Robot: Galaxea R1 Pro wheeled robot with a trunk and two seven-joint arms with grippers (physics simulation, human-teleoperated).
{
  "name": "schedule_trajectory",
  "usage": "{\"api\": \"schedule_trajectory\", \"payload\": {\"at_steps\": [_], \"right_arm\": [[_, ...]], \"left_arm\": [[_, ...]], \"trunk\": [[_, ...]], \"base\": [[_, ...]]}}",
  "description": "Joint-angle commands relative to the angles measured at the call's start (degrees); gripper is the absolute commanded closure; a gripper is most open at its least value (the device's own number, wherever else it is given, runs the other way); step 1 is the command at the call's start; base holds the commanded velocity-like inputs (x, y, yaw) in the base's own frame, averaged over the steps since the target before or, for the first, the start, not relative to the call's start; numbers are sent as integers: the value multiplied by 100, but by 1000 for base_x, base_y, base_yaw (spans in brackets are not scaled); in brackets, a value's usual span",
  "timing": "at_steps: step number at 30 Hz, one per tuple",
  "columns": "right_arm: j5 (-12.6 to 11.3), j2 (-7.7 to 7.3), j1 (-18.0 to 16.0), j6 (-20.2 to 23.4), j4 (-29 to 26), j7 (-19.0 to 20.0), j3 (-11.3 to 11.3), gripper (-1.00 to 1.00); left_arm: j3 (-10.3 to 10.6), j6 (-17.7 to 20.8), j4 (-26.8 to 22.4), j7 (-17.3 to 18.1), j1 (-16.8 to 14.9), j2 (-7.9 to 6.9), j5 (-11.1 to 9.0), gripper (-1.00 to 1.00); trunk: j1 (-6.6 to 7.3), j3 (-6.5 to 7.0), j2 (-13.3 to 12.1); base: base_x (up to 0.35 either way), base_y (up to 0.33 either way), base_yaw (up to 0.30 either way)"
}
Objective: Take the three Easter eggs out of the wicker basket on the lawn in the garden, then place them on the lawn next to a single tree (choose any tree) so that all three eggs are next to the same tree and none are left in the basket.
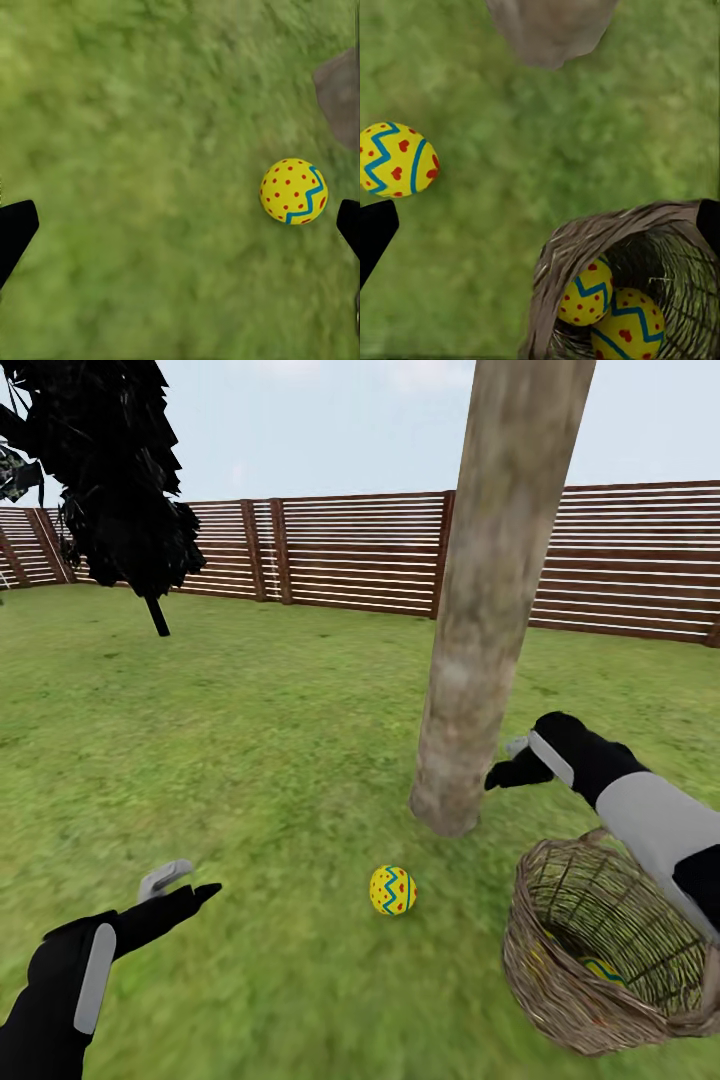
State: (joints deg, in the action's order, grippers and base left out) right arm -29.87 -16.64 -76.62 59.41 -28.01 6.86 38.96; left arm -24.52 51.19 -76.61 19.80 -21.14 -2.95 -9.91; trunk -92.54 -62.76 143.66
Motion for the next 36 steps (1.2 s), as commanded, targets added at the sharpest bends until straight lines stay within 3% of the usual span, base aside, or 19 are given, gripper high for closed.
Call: {"api": "schedule_trajectory", "payload": {"at_steps": [1,3,5,9,10,14,16,19,22,33,36], "right_arm": [[58,-66,-14,17,-123,317,342,-100],[49,-209,-22,25,-372,617,810,-100],[39,-407,-26,37,-640,831,1107,-100],[35,-876,-28,58,-969,1442,1241,-100],[40,-1117,-28,59,-1058,1752,1315,-100],[43,-1490,-28,59,-1218,1896,1643,-100],[35,-1667,-28,59,-1340,1915,1973,-100],[29,-1749,-23,53,-1387,1922,2242,-100],[27,-1814,-9,35,-1381,1924,2353,-100],[67,-1845,23,-31,-1241,1912,2418,-100],[66,-1845,24,-72,-1198,1931,2405,-100]], "left_arm": [[-9,-75,0,11,-4,2,-24,-100],[-9,-262,30,14,-4,2,-25,-100],[-9,-360,99,15,-4,-2,-21,-100],[-2,-403,141,9,-4,3,-19,-100],[32,-412,191,7,-4,4,-20,-100],[153,-416,311,7,-4,5,-18,-100],[186,-416,330,7,-4,5,-18,-100],[199,-416,338,7,-4,5,-19,-100],[222,-422,416,7,-4,5,-17,-100],[262,-424,454,23,-4,-20,-48,-100],[252,-392,170,15,-4,-20,-57,-100]], "trunk": [[1,-6,2],[1,-6,2],[1,-6,2],[1,-6,2],[1,-6,2],[1,-6,2],[1,-6,2],[1,-6,2],[1,-6,2],[1,-6,2],[-1,-28,4]], "base": [[0,0,0],[0,0,0],[-51,0,0],[-238,-15,0],[-294,-150,0],[-275,-207,0],[-264,-235,0],[-262,-238,0],[-260,-240,0],[-84,-120,0],[-2,-4,0]]}}
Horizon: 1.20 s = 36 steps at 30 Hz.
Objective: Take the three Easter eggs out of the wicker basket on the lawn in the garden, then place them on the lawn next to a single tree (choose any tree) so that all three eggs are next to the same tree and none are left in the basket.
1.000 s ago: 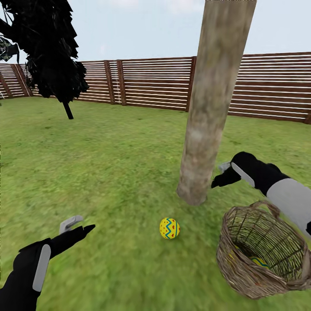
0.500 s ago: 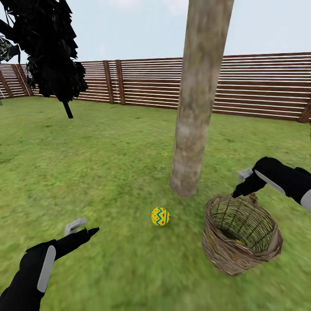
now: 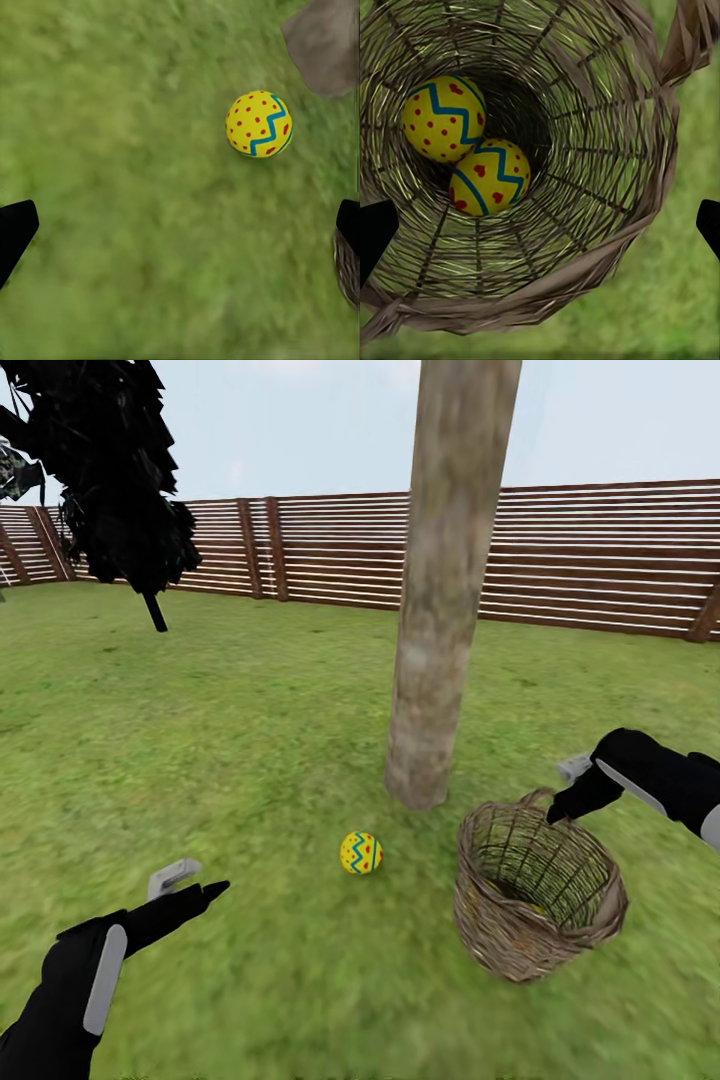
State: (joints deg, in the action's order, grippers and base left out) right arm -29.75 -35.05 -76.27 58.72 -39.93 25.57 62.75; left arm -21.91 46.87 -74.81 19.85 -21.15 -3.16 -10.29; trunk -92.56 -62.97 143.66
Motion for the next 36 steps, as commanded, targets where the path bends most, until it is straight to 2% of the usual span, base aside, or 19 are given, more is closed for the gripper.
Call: {"api": "schedule_trajectory", "payload": {"at_steps": [1,15,17,20,21,23,24,26,27,30,31,32,33,34,36], "right_arm": [[55,-4,-11,-4,-4,63,29,-100],[69,-3,-6,-109,36,38,45,-100],[75,-3,-6,-112,37,26,45,-100],[75,-2,-5,-116,38,21,45,-100],[75,-2,-4,-120,38,20,45,-100],[75,1,-6,-140,36,19,45,-100],[75,4,-6,-145,33,19,45,-100],[80,5,-6,-148,33,20,40,-100],[82,8,-4,-149,34,19,43,-100],[83,22,-4,-150,31,16,52,-100],[83,34,-6,-147,31,12,58,-100],[83,35,-7,-146,31,10,59,-100],[87,38,-9,-144,30,2,61,-100],[86,41,-9,-143,30,-16,58,-100],[85,41,-10,-142,30,-67,54,-100]], "left_arm": [[-9,42,-48,8,-4,2,-20,-100],[20,130,-345,-8,-4,11,-17,-100],[29,264,-370,-8,-4,9,-17,-100],[40,796,-418,-13,-43,-7,-17,-100],[42,941,-514,-19,-165,-11,-9,-100],[45,1110,-562,-283,-660,-9,9,-100],[46,1151,-237,-678,-1034,-5,12,-100],[41,1175,511,-1156,-1665,2,8,-100],[39,1187,1471,-1371,-2381,7,4,-100],[38,1191,3113,-1491,-3670,21,0,-100],[34,1192,4286,-1522,-4618,24,-15,-100],[33,1192,4573,-1527,-4858,22,-17,-100],[27,1193,5349,-1536,-5543,20,-21,-100],[22,1193,5760,-1540,-5922,22,-25,-100],[14,1193,6142,-1539,-6317,24,-30,-100]], "trunk": [[-1,-29,4],[-37,-339,23],[-43,-383,26],[-50,-450,30],[-53,-472,31],[-58,-516,34],[-61,-538,35],[-66,-583,38],[-68,-605,39],[-76,-671,43],[-79,-693,44],[-81,-716,46],[-84,-738,47],[-86,-760,48],[-91,-804,51]], "base": [[-1,-1,0],[0,0,0],[0,0,0],[0,0,0],[0,0,0],[0,0,0],[0,0,0],[0,0,0],[0,0,0],[0,0,0],[0,0,0],[0,0,0],[0,0,0],[0,0,0],[0,0,0]]}}
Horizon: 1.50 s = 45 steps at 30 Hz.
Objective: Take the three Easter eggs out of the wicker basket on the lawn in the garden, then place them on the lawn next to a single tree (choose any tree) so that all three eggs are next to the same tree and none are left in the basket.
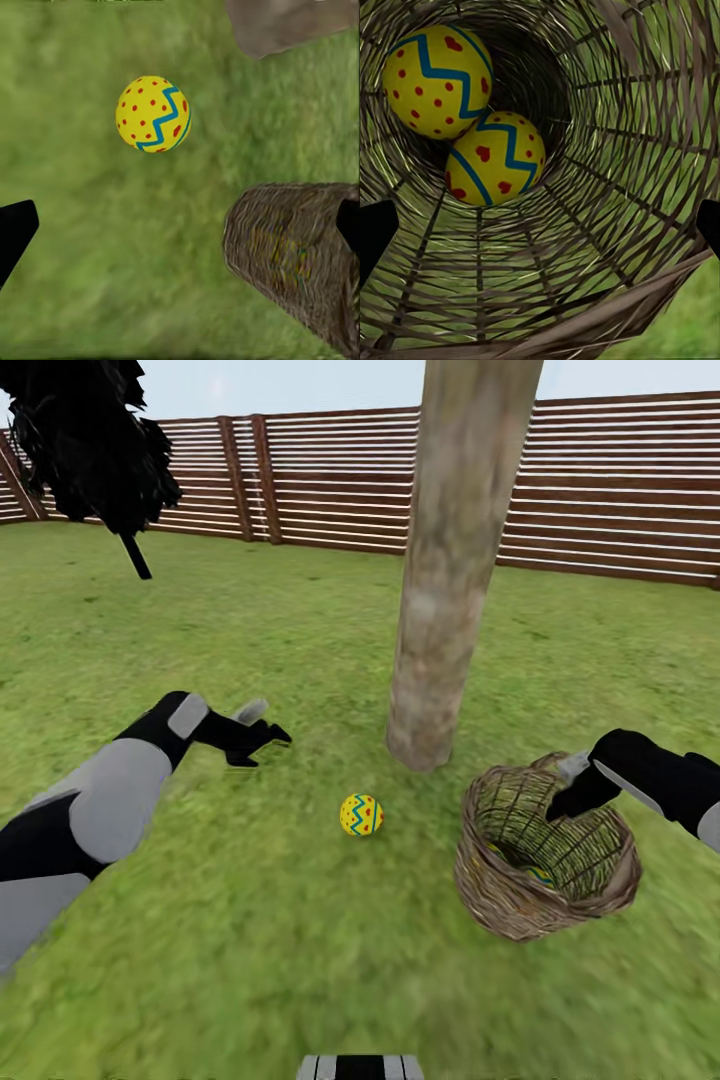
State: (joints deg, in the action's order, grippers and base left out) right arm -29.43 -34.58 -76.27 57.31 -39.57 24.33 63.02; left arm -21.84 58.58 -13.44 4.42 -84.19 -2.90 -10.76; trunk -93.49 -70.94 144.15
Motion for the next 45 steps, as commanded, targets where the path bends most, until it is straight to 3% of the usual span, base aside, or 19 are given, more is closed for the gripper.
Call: {"api": "schedule_trajectory", "payload": {"at_steps": [1,5,8,9,16,25,33,43,45], "right_arm": [[52,-5,-11,-1,-7,15,23,-100],[52,-5,-10,-8,-1,-69,13,-100],[52,-6,-11,-9,-5,-85,3,-100],[52,-5,-10,-35,-7,-96,-1,-100],[52,2,-10,-362,-15,-157,2,-100],[55,-1,-11,-492,-44,-234,3,-100],[53,-29,-11,-1150,-68,-187,12,-100],[36,-23,-11,-1500,-77,-126,103,-100],[34,-28,-11,-1549,-71,58,144,-100]], "left_arm": [[3,22,147,12,-166,-1,13,-100],[-3,15,344,49,-394,-14,-40,-100],[-7,14,342,63,-428,-69,-218,-100],[-10,13,76,67,-437,-231,-367,-100],[-3,13,-182,68,-440,-394,-432,-100],[23,13,-194,68,-440,-412,-427,-100],[37,13,-194,68,-440,-397,-424,-100],[55,13,-194,68,-440,-394,-418,-100],[62,13,-194,68,-440,-399,-418,-100]], "trunk": [[-2,-29,4],[-12,-118,9],[-20,-184,13],[-22,-206,14],[-41,-361,24],[-64,-561,36],[-84,-738,46],[-110,-959,60],[-113,-982,61]], "base": [[0,0,0],[0,0,0],[0,0,0],[0,0,0],[0,0,0],[0,0,0],[0,0,0],[0,0,0],[0,0,0]]}}
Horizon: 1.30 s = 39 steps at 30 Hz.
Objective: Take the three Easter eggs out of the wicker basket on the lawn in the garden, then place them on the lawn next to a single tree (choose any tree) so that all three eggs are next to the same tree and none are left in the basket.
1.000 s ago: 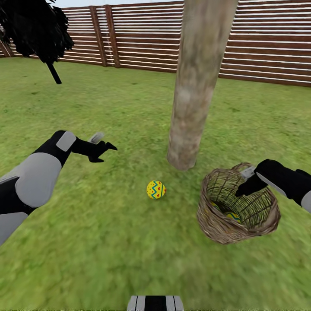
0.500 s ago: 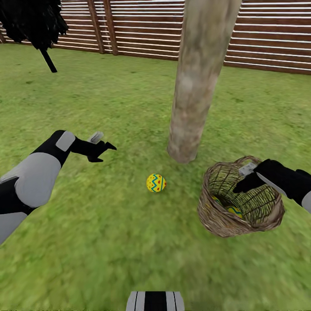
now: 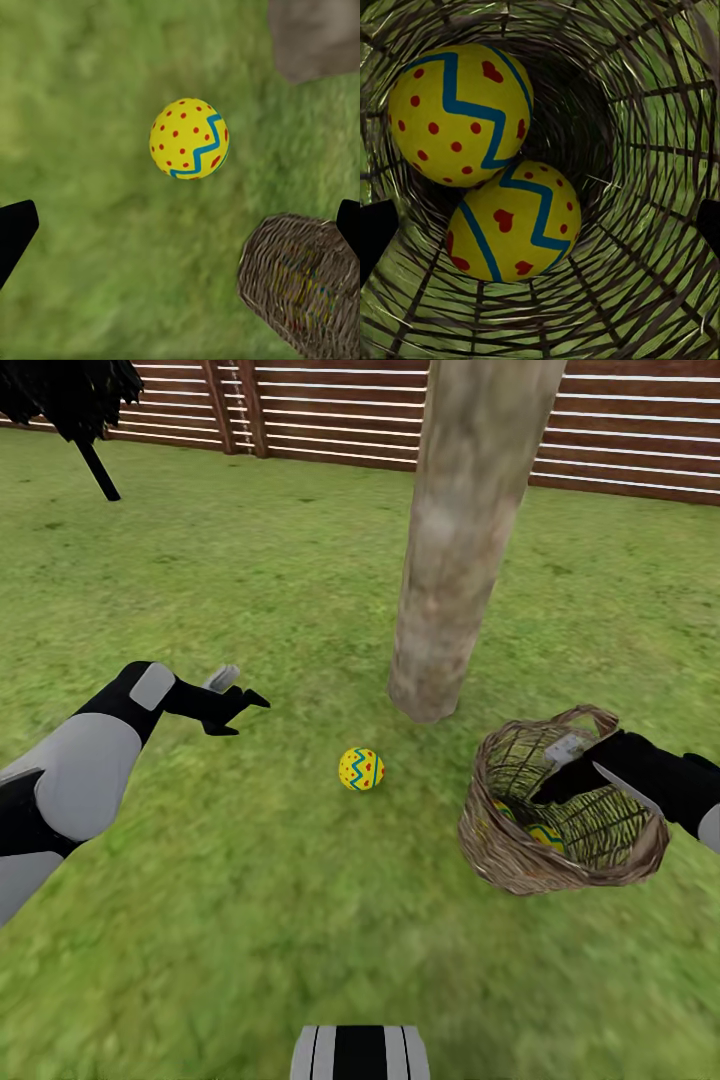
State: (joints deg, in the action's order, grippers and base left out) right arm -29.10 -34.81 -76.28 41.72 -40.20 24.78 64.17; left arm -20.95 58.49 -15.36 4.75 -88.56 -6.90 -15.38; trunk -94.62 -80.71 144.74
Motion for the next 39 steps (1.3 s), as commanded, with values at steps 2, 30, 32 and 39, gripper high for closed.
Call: {"api": "schedule_trajectory", "payload": {"at_steps": [2,30,32,39], "right_arm": [[10,-7,-10,-12,-3,249,150,-100],[482,-9,-10,-393,38,704,408,-100],[480,-8,-10,-393,38,704,407,-100],[442,-8,-10,-399,35,712,400,-100]], "left_arm": [[-22,22,-2,35,-4,-2,44,-100],[-39,-7,-2,17,-4,25,61,-100],[-40,-5,-2,17,-4,23,61,-100],[-41,2,-2,25,-4,7,46,-100]], "trunk": [[1,-5,2],[1,-5,2],[1,-5,2],[1,-5,2]], "base": [[0,0,0],[47,0,0],[8,0,0],[1,0,0]]}}
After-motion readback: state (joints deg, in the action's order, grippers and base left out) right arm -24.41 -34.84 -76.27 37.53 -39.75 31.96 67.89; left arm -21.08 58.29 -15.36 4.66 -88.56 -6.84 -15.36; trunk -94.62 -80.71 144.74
